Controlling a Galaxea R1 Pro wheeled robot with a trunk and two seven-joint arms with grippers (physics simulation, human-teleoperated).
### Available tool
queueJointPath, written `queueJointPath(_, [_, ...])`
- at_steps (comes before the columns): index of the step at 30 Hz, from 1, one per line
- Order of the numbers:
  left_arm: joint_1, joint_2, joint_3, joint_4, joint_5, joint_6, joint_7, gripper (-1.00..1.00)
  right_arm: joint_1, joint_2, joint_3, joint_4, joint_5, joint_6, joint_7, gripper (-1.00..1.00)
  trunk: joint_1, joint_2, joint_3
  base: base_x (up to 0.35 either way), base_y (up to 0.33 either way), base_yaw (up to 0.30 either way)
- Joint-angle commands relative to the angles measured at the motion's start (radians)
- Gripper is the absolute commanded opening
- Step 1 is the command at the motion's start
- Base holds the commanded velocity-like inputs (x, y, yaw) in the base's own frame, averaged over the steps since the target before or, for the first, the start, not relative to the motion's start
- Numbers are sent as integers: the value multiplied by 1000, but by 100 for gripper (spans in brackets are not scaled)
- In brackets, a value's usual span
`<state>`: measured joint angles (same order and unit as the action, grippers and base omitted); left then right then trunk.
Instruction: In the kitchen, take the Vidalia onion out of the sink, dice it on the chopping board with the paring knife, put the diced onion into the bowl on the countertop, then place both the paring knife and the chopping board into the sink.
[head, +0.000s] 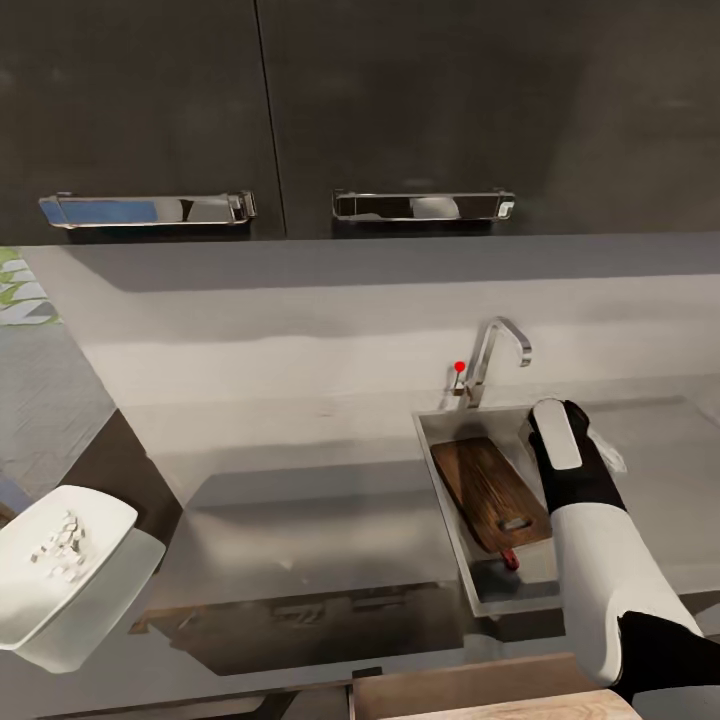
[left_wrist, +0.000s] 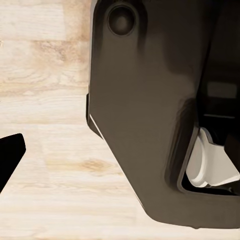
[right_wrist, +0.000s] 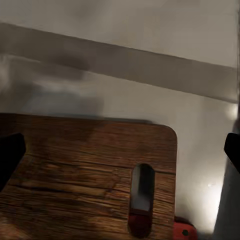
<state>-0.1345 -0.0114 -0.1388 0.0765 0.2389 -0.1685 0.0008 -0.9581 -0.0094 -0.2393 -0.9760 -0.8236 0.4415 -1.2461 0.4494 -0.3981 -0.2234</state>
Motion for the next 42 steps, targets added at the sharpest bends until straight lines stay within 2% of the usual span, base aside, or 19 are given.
queueJointPath(1, [-2, -1, -8, 5, 8, -9, 1, 100, -1, -1, 0, -13, -3, 25, -8, 100, 1, -2, -2, 0, 0, 0])
queueJointPath(5, [-2, 0, -8, 5, 8, -13, 2, 100, 1, -7, 0, -27, 4, 48, 17, 100, 1, -2, -2, 0, 0, 0])
queueJointPath(8, [-2, 0, -8, 5, 8, -17, 1, 100, 1, -13, 2, -30, 29, 117, 98, 100, 1, -2, -2, 0, 0, 0])
queueJointPath(10, [-2, 0, -8, 4, 8, -18, 2, 100, 1, -14, 3, -30, 80, 198, 189, 100, 1, -2, -2, 0, 0, 0])
queueJointPath(11, [-2, 0, -8, 4, 8, -18, 2, 100, 1, -14, 4, -30, 118, 231, 252, 100, 1, -2, -2, 0, 0, 0])
queueJointPath(13, [-2, 1, -7, 3, 8, -18, 2, 100, 1, -15, 9, -30, 223, 272, 395, 100, 1, -2, -2, 0, 0, 0])
queueJointPath(18, [-2, 1, -7, 2, 9, -26, 2, 100, 28, -15, 13, -30, 556, 298, 756, 100, 1, -2, -2, 0, 0, 0])
queueJointPath(21, [-2, 2, -7, 2, 10, -63, 2, 100, 63, -19, 14, -30, 722, 300, 1016, 100, 1, -2, -2, 0, 0, 0])
queueJointPath(23, [-2, 3, -7, 2, 10, -86, 2, 100, 84, -32, 14, -30, 827, 300, 1198, 100, 1, -2, -2, 0, 0, 0])
queueJointPath(24, [-2, 4, -6, 2, 10, -94, 2, 100, 100, -44, 14, -30, 892, 298, 1332, 100, 1, -2, -2, 0, 0, 0])
queueJointPath(26, [-2, 5, -6, 2, 10, -100, 2, 100, 115, -60, 13, -30, 956, 295, 1485, 100, 1, -2, -2, 0, 0, 0])
queueJointPath(27, [-2, 5, -6, 2, 10, -101, 2, 100, 119, -68, 13, -30, 982, 295, 1540, 100, 1, -2, -2, 0, 0, 0])
queueJointPath(29, [-2, 5, -5, 2, 10, -103, 2, 100, 124, -77, 12, -30, 1016, 294, 1601, 100, 1, -2, -2, 0, 0, 0])
queueJointPath(31, [-2, 6, -5, 2, 10, -104, 2, 100, 125, -81, 11, -31, 1031, 294, 1627, 100, 1, -2, -2, 0, 0, 0])
queueJointPath(42, [-2, 7, -5, 3, 10, -104, 2, 100, 127, -83, 11, -34, 1041, 291, 1648, 100, 1, -2, -2, -180, 0, 0])
